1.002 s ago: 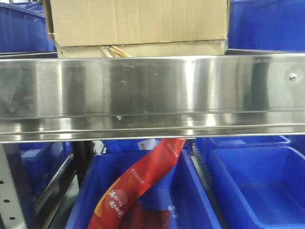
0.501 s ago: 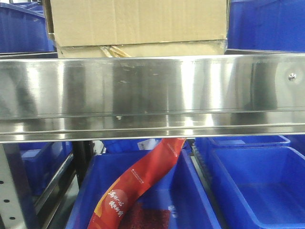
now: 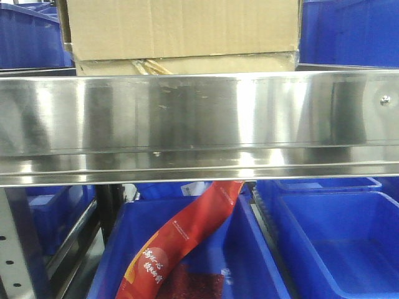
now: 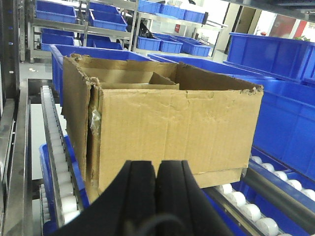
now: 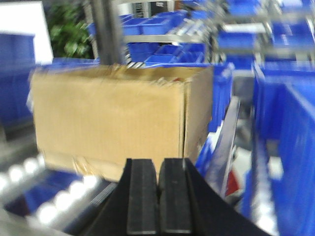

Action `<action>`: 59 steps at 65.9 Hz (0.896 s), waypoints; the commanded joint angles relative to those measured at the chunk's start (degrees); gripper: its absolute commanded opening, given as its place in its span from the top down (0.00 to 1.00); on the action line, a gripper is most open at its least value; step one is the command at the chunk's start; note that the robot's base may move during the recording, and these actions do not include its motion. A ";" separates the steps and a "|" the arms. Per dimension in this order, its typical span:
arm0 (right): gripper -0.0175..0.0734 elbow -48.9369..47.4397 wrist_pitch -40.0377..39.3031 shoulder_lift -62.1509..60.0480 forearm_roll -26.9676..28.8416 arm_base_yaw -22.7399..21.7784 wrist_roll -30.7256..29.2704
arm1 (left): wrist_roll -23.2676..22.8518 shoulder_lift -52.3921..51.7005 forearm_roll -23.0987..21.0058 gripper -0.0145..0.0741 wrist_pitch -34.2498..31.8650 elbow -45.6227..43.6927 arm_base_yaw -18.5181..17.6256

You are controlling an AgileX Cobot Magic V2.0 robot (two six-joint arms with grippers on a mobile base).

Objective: Stack two boxes on right shelf middle
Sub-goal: 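Open both grippers and withdraw them from the boxes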

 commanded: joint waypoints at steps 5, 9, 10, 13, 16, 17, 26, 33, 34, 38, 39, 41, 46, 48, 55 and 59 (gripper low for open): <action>0.99 5.67 -3.28 -5.42 8.68 -6.35 -17.50 | -0.32 -0.31 0.04 0.96 -1.12 -0.05 -0.33; 0.99 9.08 -4.84 -7.37 11.92 -10.85 -18.27 | -0.32 -0.31 0.04 0.96 -1.12 -0.05 -0.33; 0.99 9.76 -5.93 -7.73 12.60 -11.73 -18.85 | -0.32 -0.31 0.04 0.96 -1.12 -0.05 -0.33; 0.99 12.90 -9.91 -9.27 15.76 -15.58 -23.00 | -0.32 -0.31 0.04 0.96 -1.12 -0.05 -0.33; 0.99 15.34 -13.67 -10.30 18.41 -18.38 -26.28 | -0.32 -0.31 0.04 0.96 -1.12 -0.05 -0.33; 0.99 16.04 -14.45 -10.52 19.12 -19.14 -26.73 | -0.32 -0.31 0.04 0.96 -1.12 -0.05 -0.33; 0.99 23.68 -15.84 -13.79 23.08 -24.66 -26.42 | -0.32 -0.31 0.04 0.96 -1.12 -0.05 -0.33; 0.99 28.95 -15.84 -17.00 23.08 -25.81 -21.92 | -0.32 -0.31 0.04 0.96 -1.12 -0.05 -0.33; 0.99 29.77 -15.84 -17.38 23.08 -25.92 -21.63 | -0.32 -0.31 0.04 0.96 -1.12 -0.05 -0.33; 0.99 31.93 -15.84 -19.31 23.08 -25.92 -21.43 | -0.32 -0.31 0.04 0.96 -1.12 -0.05 -0.33; 0.99 32.38 -15.84 -19.78 23.08 -25.92 -21.43 | -0.32 -0.31 0.04 0.96 -1.12 -0.05 -0.33; 0.99 33.44 -15.84 -21.01 23.08 -25.92 -21.43 | -0.32 -0.31 0.04 0.96 -1.12 -0.05 -0.33; 0.99 35.65 -15.84 -24.25 23.08 -25.92 -21.43 | -0.32 -0.31 0.04 0.96 -1.12 -0.05 -0.33; 0.99 36.27 -15.84 -24.93 23.08 -25.92 -21.43 | -0.32 -0.31 0.04 0.96 -1.12 -0.05 -0.33; 0.99 36.27 -15.56 -24.93 23.08 -26.31 -22.35 | -0.32 -0.29 0.04 0.96 -0.97 -0.05 -0.33; 0.99 36.27 -15.88 -24.93 23.08 -27.11 -22.97 | -0.32 -0.29 0.04 0.96 -1.24 -0.05 -0.33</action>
